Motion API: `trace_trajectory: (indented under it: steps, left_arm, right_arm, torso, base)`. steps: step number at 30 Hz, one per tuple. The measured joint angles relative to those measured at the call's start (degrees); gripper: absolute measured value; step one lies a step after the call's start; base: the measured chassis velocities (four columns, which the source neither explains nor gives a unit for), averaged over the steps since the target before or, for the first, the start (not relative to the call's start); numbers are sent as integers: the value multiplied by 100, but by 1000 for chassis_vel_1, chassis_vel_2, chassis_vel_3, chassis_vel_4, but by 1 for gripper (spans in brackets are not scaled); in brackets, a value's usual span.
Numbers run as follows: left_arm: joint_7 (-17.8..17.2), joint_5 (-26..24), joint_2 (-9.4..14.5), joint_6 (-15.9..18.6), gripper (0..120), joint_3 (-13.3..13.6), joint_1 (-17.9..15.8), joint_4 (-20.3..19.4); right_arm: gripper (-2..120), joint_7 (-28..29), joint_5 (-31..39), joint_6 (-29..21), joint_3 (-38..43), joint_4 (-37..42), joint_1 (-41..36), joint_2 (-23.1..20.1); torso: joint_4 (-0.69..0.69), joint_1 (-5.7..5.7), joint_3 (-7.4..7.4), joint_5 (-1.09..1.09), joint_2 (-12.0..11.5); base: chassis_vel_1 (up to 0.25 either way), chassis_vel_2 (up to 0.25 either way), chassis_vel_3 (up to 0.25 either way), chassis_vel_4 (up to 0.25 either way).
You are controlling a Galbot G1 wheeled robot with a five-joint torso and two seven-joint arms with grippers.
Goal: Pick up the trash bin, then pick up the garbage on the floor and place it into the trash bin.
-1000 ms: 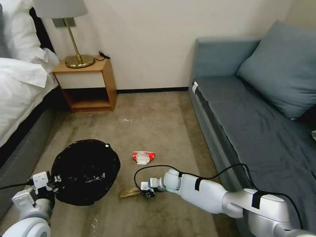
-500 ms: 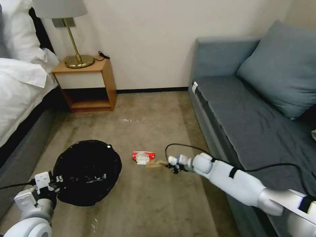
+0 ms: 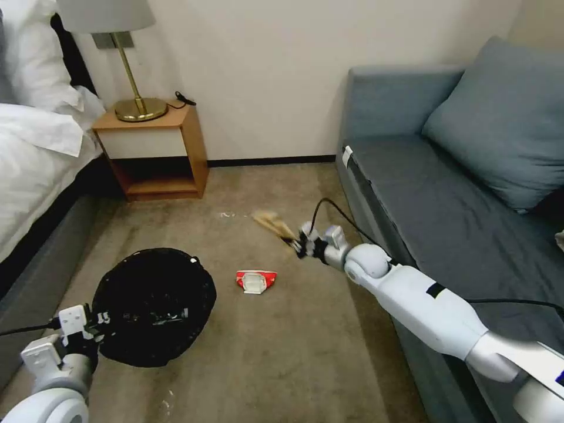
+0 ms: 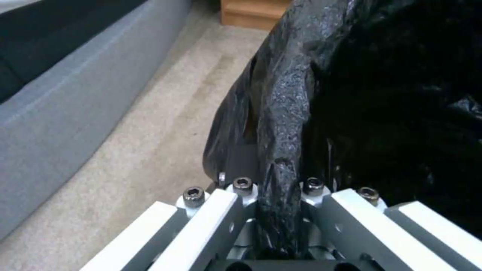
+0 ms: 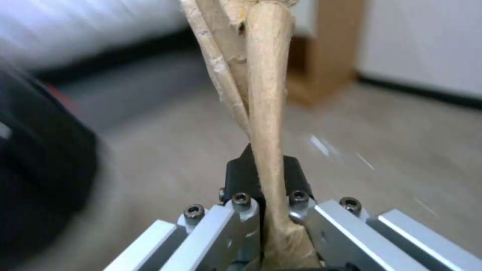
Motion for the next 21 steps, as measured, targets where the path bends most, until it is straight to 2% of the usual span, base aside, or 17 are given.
trace_trajectory:
  steps: [3,7,13,21]
  left_arm:
    - [0,-35,24,-1,3,-16,-17,0]
    - [1,-40,38,-1,3,-16,-27,16]
    - [0,-35,30,1,3,-12,-9,12]
    - [0,7,-94,3,3,-15,25,-30]
  right_arm:
    - [0,-38,478,565,-464,415,68,205]
    - [0,-57,486,717,-861,633,112,464]
    - [0,-32,363,713,-1322,579,331,894]
    - [0,10,148,611,-1833,266,581,1520]
  torso:
    - [0,0,0,-1,0]
    - [-1,0,0,0,0]
    - [1,0,0,0,0]
    - [0,0,0,0,0]
  base:
    - [0,0,0,0]
    - [0,0,0,0]
    - [0,0,0,0]
    - [0,0,0,0]
